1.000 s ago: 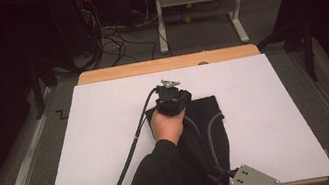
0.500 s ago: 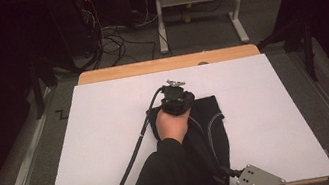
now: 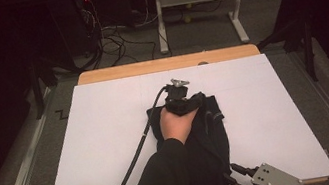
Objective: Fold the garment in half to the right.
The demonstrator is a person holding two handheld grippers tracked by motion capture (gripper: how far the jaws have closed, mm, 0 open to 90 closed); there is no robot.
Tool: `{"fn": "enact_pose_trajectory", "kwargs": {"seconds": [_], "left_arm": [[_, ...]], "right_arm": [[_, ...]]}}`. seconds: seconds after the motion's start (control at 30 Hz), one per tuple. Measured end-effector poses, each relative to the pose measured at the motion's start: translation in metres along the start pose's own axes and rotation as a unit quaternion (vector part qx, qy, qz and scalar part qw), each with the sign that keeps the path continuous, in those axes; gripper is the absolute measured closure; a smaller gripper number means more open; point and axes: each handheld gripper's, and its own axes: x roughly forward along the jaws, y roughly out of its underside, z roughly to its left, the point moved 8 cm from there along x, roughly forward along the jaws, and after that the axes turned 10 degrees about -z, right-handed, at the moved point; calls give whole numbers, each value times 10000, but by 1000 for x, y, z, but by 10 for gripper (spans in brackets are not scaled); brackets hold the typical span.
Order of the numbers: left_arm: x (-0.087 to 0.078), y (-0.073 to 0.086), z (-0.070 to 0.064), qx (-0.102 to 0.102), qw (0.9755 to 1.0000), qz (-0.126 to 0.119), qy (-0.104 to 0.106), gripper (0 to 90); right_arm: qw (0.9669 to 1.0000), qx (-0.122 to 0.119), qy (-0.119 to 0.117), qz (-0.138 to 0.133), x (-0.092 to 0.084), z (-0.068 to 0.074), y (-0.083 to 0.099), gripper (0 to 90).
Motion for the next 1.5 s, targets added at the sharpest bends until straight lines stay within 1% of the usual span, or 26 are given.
{"fn": "enact_pose_trajectory", "kwargs": {"seconds": [0.1,0.2,0.27,0.33,0.4,0.5,0.57,0.6,0.63,0.7,0.77,0.87,0.93,0.97,1.07,1.17,1.2,1.3,1.37,1.43,1.5], "left_arm": [[-5,0,0,118,9999,-11,28,329],[-12,-1,0,256,9996,-88,84,314],[-17,0,0,307,9994,-117,99,266],[-22,2,3,331,9993,-127,113,223],[-30,7,7,326,9992,-153,173,202],[-39,14,12,335,9990,-117,263,146],[-47,19,18,327,9990,-146,283,120],[-52,22,22,317,9988,-165,322,120],[-57,26,27,294,9989,-187,318,113],[-67,33,36,264,9988,-211,345,85],[-75,39,45,252,9989,-244,327,84],[-92,52,63,195,9989,-279,326,47],[-101,58,72,180,9990,-303,279,9],[-108,63,80,142,9990,-345,262,0],[-126,73,96,97,9989,-406,224,0],[-144,83,111,91,9989,-442,156,0],[-148,85,115,130,9989,-434,126,0],[-170,95,128,253,9987,-451,16,0],[-184,103,135,258,9983,-524,-32,0],[-193,111,141,300,9978,-580,-103,0],[-201,119,146,300,9975,-636,-89,0]], "right_arm": [[9999,41,43,-129,-4,-3,-5,615],[9998,19,76,-193,-5,-5,-7,615],[9998,23,91,-201,-5,-6,-8,614],[9997,33,96,-207,-4,-6,-8,615],[9997,29,111,-197,-3,-7,-8,615],[9997,5,128,-192,-2,-8,-8,617],[9997,8,149,-185,-1,-9,-8,619],[9997,0,160,-184,0,-9,-8,620],[9997,12,171,-180,0,-10,-8,623],[9997,22,192,-174,1,-10,-8,624],[9996,22,222,-178,2,-11,-8,626],[9996,36,261,-143,4,-12,-7,628],[9995,62,277,-142,5,-13,-7,629],[9995,54,281,-141,5,-14,-6,630],[9996,58,265,-109,8,-15,-5,632],[9994,115,311,-82,10,-18,-5,633],[9994,120,332,-68,10,-19,-4,634],[9992,147,372,-54,11,-21,-4,638],[9991,164,396,-68,10,-22,-4,640],[9990,178,404,-85,10,-24,-4,642],[9989,181,415,-91,10,-25,-4,643]]}}
